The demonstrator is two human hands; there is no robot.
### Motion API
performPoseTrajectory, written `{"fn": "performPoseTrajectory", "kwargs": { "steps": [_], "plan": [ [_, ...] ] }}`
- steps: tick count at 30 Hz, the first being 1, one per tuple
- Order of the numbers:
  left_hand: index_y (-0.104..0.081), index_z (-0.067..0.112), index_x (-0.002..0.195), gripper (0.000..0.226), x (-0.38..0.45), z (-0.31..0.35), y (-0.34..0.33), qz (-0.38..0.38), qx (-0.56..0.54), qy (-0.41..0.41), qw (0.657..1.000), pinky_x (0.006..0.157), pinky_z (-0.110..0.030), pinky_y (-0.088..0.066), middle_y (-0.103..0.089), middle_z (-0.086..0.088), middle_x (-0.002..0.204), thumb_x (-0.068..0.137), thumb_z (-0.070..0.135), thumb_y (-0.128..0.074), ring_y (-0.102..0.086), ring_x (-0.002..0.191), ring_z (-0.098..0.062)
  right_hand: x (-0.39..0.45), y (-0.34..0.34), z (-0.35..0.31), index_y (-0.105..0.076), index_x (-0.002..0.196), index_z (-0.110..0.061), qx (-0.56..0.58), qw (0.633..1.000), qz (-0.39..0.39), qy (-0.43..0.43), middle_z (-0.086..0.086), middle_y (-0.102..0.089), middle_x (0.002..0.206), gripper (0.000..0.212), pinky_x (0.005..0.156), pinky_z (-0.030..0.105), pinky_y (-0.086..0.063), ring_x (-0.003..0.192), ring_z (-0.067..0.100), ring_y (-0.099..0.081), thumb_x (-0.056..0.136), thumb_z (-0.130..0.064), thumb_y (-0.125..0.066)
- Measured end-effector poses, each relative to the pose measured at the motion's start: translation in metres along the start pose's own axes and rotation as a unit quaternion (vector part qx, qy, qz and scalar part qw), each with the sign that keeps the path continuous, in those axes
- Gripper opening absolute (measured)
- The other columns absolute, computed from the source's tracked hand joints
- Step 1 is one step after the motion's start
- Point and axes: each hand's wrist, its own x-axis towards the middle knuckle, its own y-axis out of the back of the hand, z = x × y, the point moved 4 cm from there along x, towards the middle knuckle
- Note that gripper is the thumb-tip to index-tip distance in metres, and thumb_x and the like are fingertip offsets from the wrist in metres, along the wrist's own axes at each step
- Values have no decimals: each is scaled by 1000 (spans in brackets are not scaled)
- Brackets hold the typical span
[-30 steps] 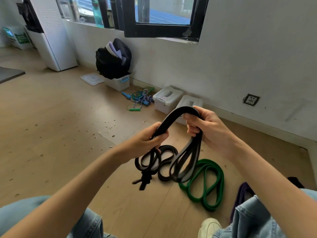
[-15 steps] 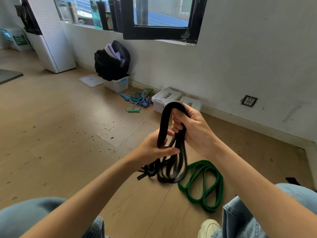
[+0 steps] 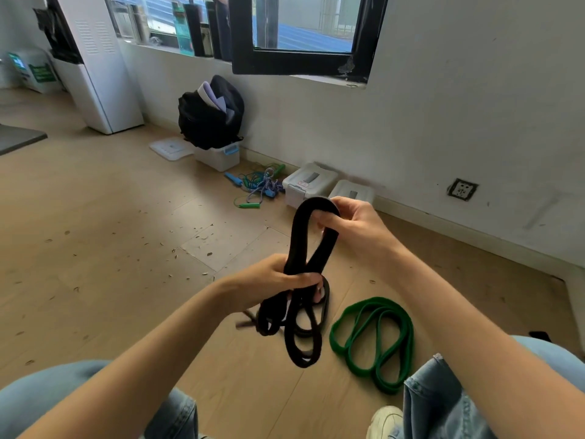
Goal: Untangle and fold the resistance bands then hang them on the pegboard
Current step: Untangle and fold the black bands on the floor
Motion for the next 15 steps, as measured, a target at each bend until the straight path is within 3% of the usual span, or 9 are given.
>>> {"fn": "performPoseTrajectory", "kwargs": {
  "steps": [2,4,6,8,10,12,15],
  "plan": [
    [-68,20,87,16,-3,-9,8,-24,18,38,999,69,-17,-49,-71,2,87,92,24,-53,-65,82,-8,5,12,6,-65,100,-3,-65,996,-43,-36,1,-66,79,20,73,25,-46,76,10,-61,83,-12,-66],
    [-68,20,90,15,-2,-22,19,-31,46,72,996,76,-21,-50,-72,-1,94,91,25,-54,-66,90,-14,9,14,19,-61,104,-6,-69,990,-89,-88,4,-68,79,24,62,24,-46,72,16,-61,81,-9,-68],
    [-67,15,95,16,1,-40,31,-34,32,105,993,80,-25,-51,-71,-5,98,91,26,-55,-66,94,-17,16,7,34,-60,109,-9,-19,985,-116,-125,6,-68,80,29,53,18,-46,65,11,-62,81,-7,-67],
    [-66,14,95,19,3,-60,45,-23,-18,144,989,74,-23,-52,-70,-6,97,89,29,-57,-67,87,-14,27,-2,56,-62,112,-11,63,977,-126,-157,7,-67,86,29,58,19,-51,72,9,-64,83,-7,-65],
    [-65,13,92,23,9,-86,58,2,-49,166,985,75,-29,-55,-68,-5,90,86,35,-60,-65,82,-15,43,-10,86,-62,112,-9,113,971,-108,-182,7,-66,88,28,65,22,-55,79,13,-64,85,-7,-63],
    [-62,12,89,24,23,-113,66,39,-56,167,984,87,-40,-52,-63,-3,80,85,36,-62,-61,77,-17,59,-16,119,-62,110,-6,125,969,-59,-207,7,-63,86,23,63,20,-55,77,14,-62,86,-7,-62],
    [-57,14,84,18,50,-149,70,65,-36,170,983,79,-35,-50,-56,3,69,85,32,-63,-55,64,-10,84,-22,176,-61,106,-3,119,960,8,-255,6,-60,81,18,53,15,-51,72,13,-59,88,-7,-60]
  ]
}}
